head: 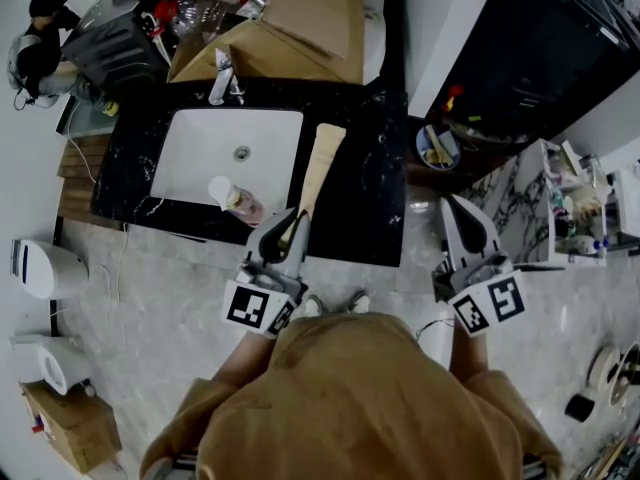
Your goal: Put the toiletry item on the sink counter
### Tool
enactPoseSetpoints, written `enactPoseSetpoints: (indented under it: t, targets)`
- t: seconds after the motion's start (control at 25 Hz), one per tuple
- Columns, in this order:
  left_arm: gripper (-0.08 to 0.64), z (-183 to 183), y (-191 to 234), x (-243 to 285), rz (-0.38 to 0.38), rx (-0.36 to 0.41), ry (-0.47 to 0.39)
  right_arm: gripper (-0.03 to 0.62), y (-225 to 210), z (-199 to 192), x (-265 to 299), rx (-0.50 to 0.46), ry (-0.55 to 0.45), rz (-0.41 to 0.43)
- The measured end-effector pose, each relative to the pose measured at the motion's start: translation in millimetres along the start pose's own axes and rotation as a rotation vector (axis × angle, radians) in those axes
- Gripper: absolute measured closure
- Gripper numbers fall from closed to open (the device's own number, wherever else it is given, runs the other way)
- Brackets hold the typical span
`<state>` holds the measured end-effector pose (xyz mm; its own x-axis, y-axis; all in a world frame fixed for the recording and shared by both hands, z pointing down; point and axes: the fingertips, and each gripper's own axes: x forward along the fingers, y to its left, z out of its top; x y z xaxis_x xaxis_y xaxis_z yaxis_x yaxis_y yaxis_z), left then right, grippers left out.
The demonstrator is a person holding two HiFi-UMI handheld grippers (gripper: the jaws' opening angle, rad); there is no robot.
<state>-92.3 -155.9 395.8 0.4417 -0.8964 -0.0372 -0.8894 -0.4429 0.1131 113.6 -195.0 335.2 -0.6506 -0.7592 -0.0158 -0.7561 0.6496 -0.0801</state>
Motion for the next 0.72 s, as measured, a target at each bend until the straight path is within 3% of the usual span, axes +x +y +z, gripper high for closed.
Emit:
enactPoseSetpoints:
  t: [0.4,0.72]
  targets:
    - [0.535,-8.1,1.0,17.5,0.012,-0.01,0.015,0.589,-11.3,2.1,-13.5,-0.008,-0.002,-0.013]
    - [0.534,-27.7,8.5,49.3,0.016,0.026,0.051,0.589,-14.6,4.0,-22.9,-0.008,-0.003,-0.022]
